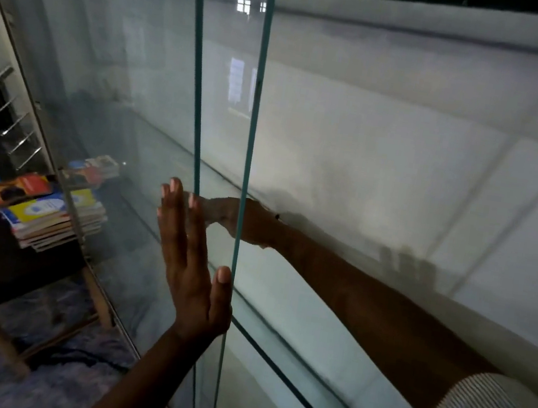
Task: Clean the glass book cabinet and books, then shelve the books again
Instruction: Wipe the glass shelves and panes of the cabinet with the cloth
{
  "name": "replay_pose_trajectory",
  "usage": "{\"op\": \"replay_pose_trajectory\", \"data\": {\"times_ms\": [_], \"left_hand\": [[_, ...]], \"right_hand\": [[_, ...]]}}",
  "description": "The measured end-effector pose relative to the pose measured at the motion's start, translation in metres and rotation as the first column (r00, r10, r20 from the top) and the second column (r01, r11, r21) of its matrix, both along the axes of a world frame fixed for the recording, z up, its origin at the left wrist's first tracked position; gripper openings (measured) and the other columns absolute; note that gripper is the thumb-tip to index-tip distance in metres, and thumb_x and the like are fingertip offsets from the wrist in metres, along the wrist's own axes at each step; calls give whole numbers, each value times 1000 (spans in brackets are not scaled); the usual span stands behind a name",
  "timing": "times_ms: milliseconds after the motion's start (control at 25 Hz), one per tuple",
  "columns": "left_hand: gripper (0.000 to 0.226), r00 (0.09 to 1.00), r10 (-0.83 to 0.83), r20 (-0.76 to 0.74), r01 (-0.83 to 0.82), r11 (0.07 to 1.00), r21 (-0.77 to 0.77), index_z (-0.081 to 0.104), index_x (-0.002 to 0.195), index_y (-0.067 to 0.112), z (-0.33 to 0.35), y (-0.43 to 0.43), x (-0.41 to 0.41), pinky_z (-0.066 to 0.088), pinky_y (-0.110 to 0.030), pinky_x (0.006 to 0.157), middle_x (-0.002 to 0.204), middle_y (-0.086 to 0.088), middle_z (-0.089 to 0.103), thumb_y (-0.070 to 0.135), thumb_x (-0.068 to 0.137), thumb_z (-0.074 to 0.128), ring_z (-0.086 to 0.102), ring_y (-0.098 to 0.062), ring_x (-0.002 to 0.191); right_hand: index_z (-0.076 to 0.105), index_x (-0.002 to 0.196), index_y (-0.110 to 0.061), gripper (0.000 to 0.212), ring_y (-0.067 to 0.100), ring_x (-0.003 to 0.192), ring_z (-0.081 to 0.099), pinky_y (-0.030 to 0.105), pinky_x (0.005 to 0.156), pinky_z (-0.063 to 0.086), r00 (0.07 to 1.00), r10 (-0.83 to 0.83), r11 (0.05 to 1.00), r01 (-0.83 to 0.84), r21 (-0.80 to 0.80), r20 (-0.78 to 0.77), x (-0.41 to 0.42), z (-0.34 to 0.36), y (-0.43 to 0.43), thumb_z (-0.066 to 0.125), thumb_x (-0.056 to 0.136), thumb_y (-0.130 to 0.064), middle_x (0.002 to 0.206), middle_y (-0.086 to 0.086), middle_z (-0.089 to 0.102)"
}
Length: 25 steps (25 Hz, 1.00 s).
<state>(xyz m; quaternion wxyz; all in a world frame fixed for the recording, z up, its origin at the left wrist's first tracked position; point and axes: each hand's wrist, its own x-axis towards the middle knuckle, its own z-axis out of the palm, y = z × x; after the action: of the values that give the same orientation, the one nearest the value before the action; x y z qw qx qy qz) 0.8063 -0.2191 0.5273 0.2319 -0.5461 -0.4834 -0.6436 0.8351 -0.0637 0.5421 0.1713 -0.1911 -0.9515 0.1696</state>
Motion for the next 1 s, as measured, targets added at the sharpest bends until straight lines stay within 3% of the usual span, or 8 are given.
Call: {"op": "replay_pose_trajectory", "data": {"times_ms": [200, 360, 480, 600, 720, 760, 880, 1000], "left_hand": [[58, 999, -19, -43, 22, 998, 52, 9, 150, 19, 2, 0, 0, 13, -61, 112, 157, 0, 4, 44, 99, 16, 11, -37, 142], [58, 998, -32, -45, 34, 998, 44, 9, 150, 17, 2, 0, -3, 16, -65, 109, 156, -3, 7, 44, 99, 16, 13, -41, 142], [58, 999, -36, -36, 38, 998, 55, 9, 150, 18, 2, 0, 0, 15, -64, 110, 156, -2, 7, 43, 99, 18, 12, -37, 143], [57, 998, -47, -45, 50, 997, 58, 10, 150, 18, 0, 2, -1, 16, -63, 110, 154, -6, 13, 41, 98, 19, 15, -38, 141], [56, 998, -53, -24, 55, 995, 79, 12, 149, 17, -2, 0, 2, 17, -62, 111, 151, -16, 20, 40, 98, 19, 18, -39, 139], [56, 999, -49, -18, 50, 996, 73, 12, 149, 17, -1, -1, 2, 17, -61, 111, 149, -21, 22, 39, 98, 20, 18, -39, 139], [55, 998, -55, -2, 55, 998, 41, 11, 149, 20, 5, -4, 0, 14, -60, 113, 147, -25, 20, 39, 99, 22, 15, -33, 140], [55, 984, -165, -71, 168, 985, 36, 12, 150, 22, -10, -28, 19, 6, -54, 116, 157, -4, 14, 36, 99, 26, 11, -26, 143]], "right_hand": [[65, 114, -2, 32, 23, 120, 55, 29, 105, 39, 994, -89, 989, 81, -126, -57, 75, 0, -38, 52, 85, 2, 127, 13, 59], [63, 111, 6, 29, -9, 89, 62, 14, 83, 50, 963, -225, 924, 163, -345, -150, 123, 3, -67, 55, 84, 8, 114, 13, 66], [68, 109, -17, 39, 9, 90, 68, 27, 83, 55, 959, -280, 862, 232, -451, -41, 158, 13, -88, 54, 85, 10, 102, 3, 71], [66, 106, -7, 42, 8, 101, 64, 20, 93, 48, 958, -287, 758, 228, -611, 1, 190, 34, -102, 47, 81, 20, 113, 13, 65], [66, 104, -8, 37, -1, 99, 61, 17, 95, 42, 858, -473, 850, 384, -360, -202, 180, 47, -80, 48, 84, 16, 110, 3, 65], [65, 109, -5, 33, 4, 105, 59, 21, 97, 41, 865, -445, 889, 396, -229, -232, 169, 45, -65, 49, 84, 9, 113, 6, 64], [51, 130, -1, 41, 19, 129, 44, 28, 111, 29, 938, -345, 938, 346, -23, 29, 138, 18, -43, 49, 90, -8, 137, 12, 49], [49, 132, 0, 43, 19, 130, 40, 25, 112, 28, 931, -364, 930, 364, 56, -10, 148, -7, -50, 51, 90, -8, 139, 15, 46]]}}
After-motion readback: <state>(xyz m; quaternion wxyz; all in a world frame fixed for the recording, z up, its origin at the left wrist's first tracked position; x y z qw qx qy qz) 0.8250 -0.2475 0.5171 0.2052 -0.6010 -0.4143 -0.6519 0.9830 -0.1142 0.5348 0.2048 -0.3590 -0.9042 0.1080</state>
